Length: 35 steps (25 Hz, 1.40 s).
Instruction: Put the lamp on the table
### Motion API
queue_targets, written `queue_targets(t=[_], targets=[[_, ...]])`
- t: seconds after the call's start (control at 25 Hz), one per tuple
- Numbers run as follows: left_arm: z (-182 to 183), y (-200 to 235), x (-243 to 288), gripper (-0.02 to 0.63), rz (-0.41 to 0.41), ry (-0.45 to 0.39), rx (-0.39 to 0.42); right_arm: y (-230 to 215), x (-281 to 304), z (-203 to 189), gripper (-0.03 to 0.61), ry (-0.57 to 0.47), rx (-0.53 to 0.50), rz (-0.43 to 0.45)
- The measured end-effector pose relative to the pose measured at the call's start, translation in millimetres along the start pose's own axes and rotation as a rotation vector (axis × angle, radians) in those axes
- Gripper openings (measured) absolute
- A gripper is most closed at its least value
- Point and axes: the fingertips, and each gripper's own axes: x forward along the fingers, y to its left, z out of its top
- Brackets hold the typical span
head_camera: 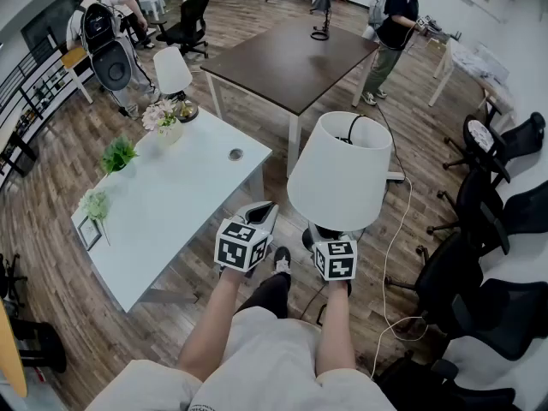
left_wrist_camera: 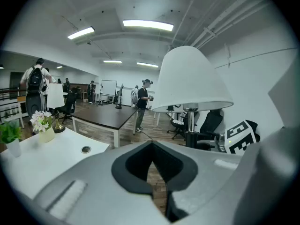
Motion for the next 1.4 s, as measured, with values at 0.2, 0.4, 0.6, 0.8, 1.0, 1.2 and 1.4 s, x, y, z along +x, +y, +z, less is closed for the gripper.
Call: queue_targets(t=[0.2, 0.4, 0.6, 0.8, 1.0, 1.2, 1.4], targets=[[8.2, 14.0, 29.3, 0.0, -0.016, -0.004, 0.0, -13.2, 22.4, 15.1, 0.198, -0.023, -0.003, -0.005], [24.2, 25.0, 73.3, 0.0, -0.019, -0.018, -0.036, -45.6, 43.2, 23.5, 0.198, -0.01, -0.011, -0.01], [43.1, 35.7, 118.1, 0.0, -0.028, -0.003, -0.042, -79.6, 68.3, 41.2, 0.199, -0.011, -0.021, -0.02], [61.5, 52.3, 163.2, 0.0, -0.033, 0.015, -0.04, -110.8, 101.1, 58.6, 0.199, -0.011, 0.009, -0.017], [84.7, 62.6, 211.9, 0.0, -0.043, 0.018, -0.046, -150.6, 122.4, 72.5, 0.199, -0.01, 0.04, -0.042], [104.9, 65.9, 265.1, 0.0, -0.062, 0.027, -0.049, -201.3, 139.5, 84.1, 0.198, -0.002, 0.053, -0.084], [130.4, 72.8, 322.0, 0.0, -0.088, 0.013, -0.049, -250.4, 163.1, 100.4, 0.198, -0.009, 0.055, -0.116]])
